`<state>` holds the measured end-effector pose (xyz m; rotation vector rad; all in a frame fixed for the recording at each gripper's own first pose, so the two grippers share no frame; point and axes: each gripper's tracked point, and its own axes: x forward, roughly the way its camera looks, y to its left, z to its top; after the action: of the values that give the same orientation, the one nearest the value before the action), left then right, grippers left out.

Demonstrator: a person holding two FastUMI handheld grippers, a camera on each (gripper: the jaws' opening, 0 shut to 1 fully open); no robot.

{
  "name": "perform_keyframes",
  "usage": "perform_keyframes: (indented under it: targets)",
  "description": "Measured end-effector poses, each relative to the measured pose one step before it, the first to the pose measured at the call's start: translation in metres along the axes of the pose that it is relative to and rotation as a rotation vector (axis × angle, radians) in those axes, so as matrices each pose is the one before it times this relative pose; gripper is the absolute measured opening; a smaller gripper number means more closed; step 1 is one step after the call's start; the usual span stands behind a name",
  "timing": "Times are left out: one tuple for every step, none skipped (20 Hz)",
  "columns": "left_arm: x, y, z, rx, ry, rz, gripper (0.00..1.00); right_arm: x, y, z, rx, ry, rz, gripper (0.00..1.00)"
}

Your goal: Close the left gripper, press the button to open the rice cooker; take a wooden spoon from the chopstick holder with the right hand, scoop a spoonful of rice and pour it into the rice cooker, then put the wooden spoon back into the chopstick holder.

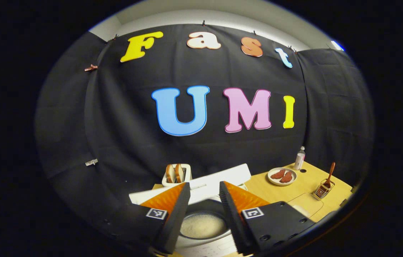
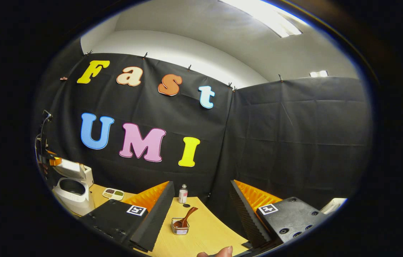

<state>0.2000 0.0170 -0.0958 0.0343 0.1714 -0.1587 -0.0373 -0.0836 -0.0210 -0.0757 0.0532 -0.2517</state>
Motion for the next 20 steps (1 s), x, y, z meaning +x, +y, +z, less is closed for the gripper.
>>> perform_keyframes:
  targets:
    - [-0.00752,0.00016,0.00828,0.00145,-0.0272,0.00749,0.7,0.00132,0.00083,-0.00198,0.00099,0.00104,0.01358,0.97]
    - [-0.00769,0.00179,0.00601,0.00302,-0.0228,0.01792,0.84,0.0014,0.00164,-0.00405,0.00766,0.00473,0.01868,0.97]
    - [-0.00897,0.00041,0.00601,0.0,-0.0188,0.01167,0.97,0.00279,0.00212,-0.00631,0.01016,0.0099,0.02399,0.97]
    - [-0.01149,-0.00157,0.00496,-0.00486,-0.01933,0.00585,0.95,0.00486,0.00286,-0.00831,0.01143,0.01271,0.02887,0.97]
    - [-0.01068,-0.0041,0.00557,-0.00679,-0.01696,-0.00024,0.95,0.00618,0.00321,-0.00915,0.01673,0.01357,0.03833,0.97]
    - [-0.01095,-0.00458,0.00503,-0.00584,-0.01309,-0.00531,0.95,0.00715,0.0026,-0.00854,0.01744,0.01271,0.03482,0.98]
    - [-0.00991,-0.00422,0.00282,-0.00024,-0.00634,-0.00046,0.95,0.00982,0.00062,-0.01031,0.01258,0.01964,0.02965,0.98]
    - [-0.00909,-0.00217,0.00177,0.00077,-0.00085,0.00656,0.95,0.01039,-0.00083,-0.01237,0.00653,0.01693,0.03089,0.97]
    - [-0.00922,-0.00428,0.0029,-0.00343,0.00068,0.0041,0.95,0.01216,-0.00129,-0.01203,0.00304,0.0163,0.02554,0.98]
    - [-0.01057,-0.00655,0.0018,-0.00787,0.00435,0.00197,0.95,0.01265,-0.00242,-0.01187,0.00393,0.01449,0.02393,0.98]
    - [-0.00909,-0.00661,0.00267,-0.00717,0.00111,0.00321,0.95,0.01289,-0.00393,-0.01256,0.00699,0.01733,0.02062,0.98]
    - [-0.008,-0.0049,0.00245,-0.00648,-0.00181,0.01049,0.95,0.01335,-0.00412,-0.01489,0.00861,0.0194,0.02016,0.97]
    - [-0.00756,-0.00472,0.00274,-0.00025,0.00327,0.01131,0.96,0.01329,-0.00622,-0.01504,0.00822,0.02681,0.01408,0.98]
    - [-0.00745,-0.00396,0.00044,0.00472,0.00374,0.01495,0.96,0.0141,-0.00617,-0.01697,0.01156,0.03274,0.01724,0.98]
    - [-0.00753,-0.00411,0.00253,0.00758,0.00181,0.01602,0.95,0.01453,-0.00645,-0.0157,0.0153,0.03505,0.01694,0.98]
    - [-0.00642,-0.00445,0.00277,0.00606,0.00004,0.01663,0.96,0.01509,-0.00688,-0.01617,0.01405,0.03581,0.01317,0.98]
    - [-0.00653,-0.00486,0.00338,0.00429,0.00013,0.01173,0.95,0.01463,-0.00817,-0.01496,0.0123,0.03148,0.01104,0.98]
    - [-0.00658,-0.00511,-0.00019,0.00278,0.0066,0.01245,0.96,0.01475,-0.00759,-0.01372,0.01229,0.02993,0.01201,0.98]
    - [-0.0063,-0.00481,-0.00089,-0.00235,0.0128,0.01131,0.96,0.01439,-0.00398,-0.01307,0.0218,0.02642,0.02015,0.99]
    - [-0.0062,-0.00475,-0.0037,-0.00776,0.01379,0.01076,0.95,0.0128,-0.0047,-0.01056,0.02693,0.02226,0.01603,0.98]
